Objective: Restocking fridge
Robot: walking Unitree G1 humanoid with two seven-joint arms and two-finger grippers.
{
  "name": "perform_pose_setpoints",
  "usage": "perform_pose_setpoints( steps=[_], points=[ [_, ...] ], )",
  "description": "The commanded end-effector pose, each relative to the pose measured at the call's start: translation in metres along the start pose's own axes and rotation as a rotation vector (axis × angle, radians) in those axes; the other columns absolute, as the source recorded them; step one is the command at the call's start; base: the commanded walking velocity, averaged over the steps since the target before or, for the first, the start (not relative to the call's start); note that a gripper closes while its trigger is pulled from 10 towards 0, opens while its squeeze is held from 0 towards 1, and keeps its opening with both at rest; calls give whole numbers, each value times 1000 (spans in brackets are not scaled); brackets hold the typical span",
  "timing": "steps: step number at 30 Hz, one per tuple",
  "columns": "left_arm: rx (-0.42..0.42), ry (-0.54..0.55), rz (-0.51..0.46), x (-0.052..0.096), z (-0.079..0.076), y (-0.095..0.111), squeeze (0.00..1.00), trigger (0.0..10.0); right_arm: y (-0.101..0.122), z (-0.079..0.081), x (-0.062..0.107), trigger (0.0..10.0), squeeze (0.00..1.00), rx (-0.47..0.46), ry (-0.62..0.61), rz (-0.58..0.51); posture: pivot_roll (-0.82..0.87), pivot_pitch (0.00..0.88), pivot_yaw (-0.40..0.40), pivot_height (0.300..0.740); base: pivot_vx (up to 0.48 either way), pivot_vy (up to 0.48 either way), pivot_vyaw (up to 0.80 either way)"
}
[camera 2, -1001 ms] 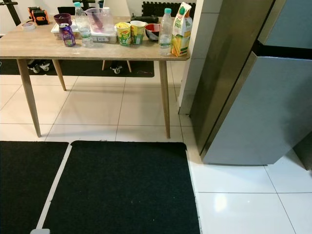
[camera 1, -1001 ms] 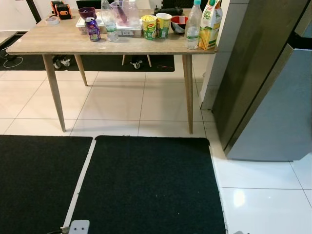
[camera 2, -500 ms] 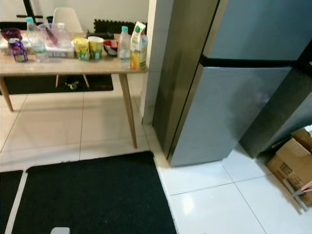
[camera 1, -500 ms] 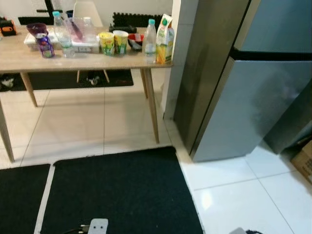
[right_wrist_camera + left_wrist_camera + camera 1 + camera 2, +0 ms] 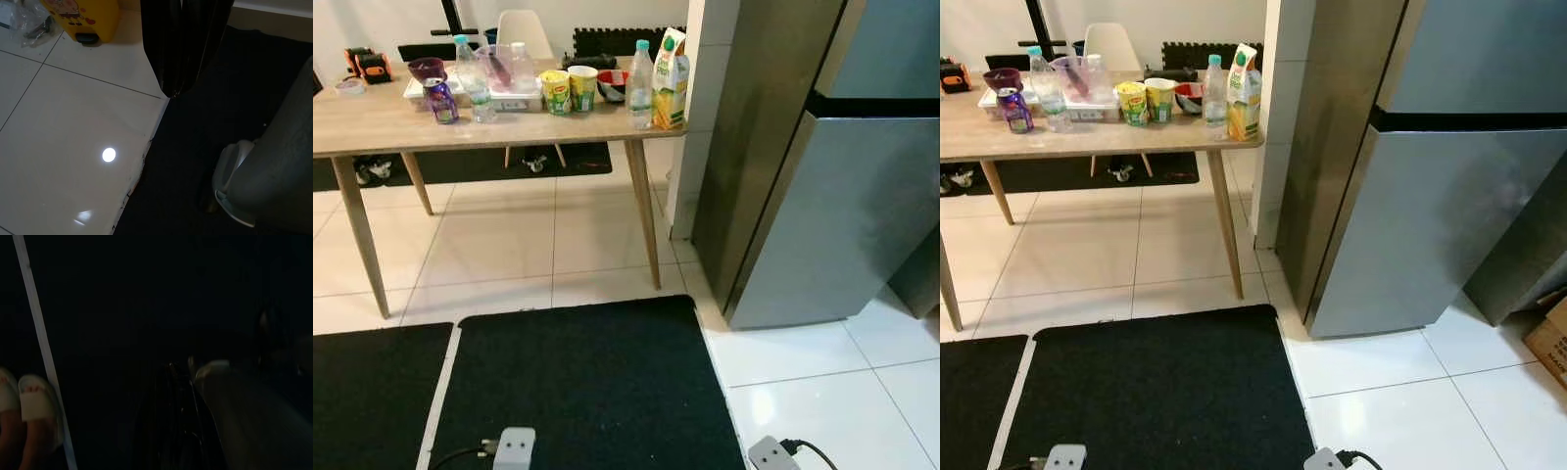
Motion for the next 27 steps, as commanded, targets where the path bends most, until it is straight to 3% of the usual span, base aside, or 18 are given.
perform_pose_setpoints(
  steps=[1,27],
  points=[
    [-11,-20,41,2,-6,-13,0,10000,-6,3,0,10000,0,-2,3,14,-56,0,-14,740,244,0,0],
    [-43,-36,52,2,-3,-14,0,10000,-28,11,1,10000,0,-40,2,58,-57,0,6,740,263,0,0]
  ],
)
Point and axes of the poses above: a point about 5 cm out from each wrist's last joint towards the gripper, its own x axis pointing back from the gripper into the wrist, its own y axis along the axis of the wrist's last joint, z = x × y, the point moved 3 cm from there along -x, pointing out of the wrist towards the gripper, and after that the axes turned 4 degrees about -x, right-handed, at the moved point
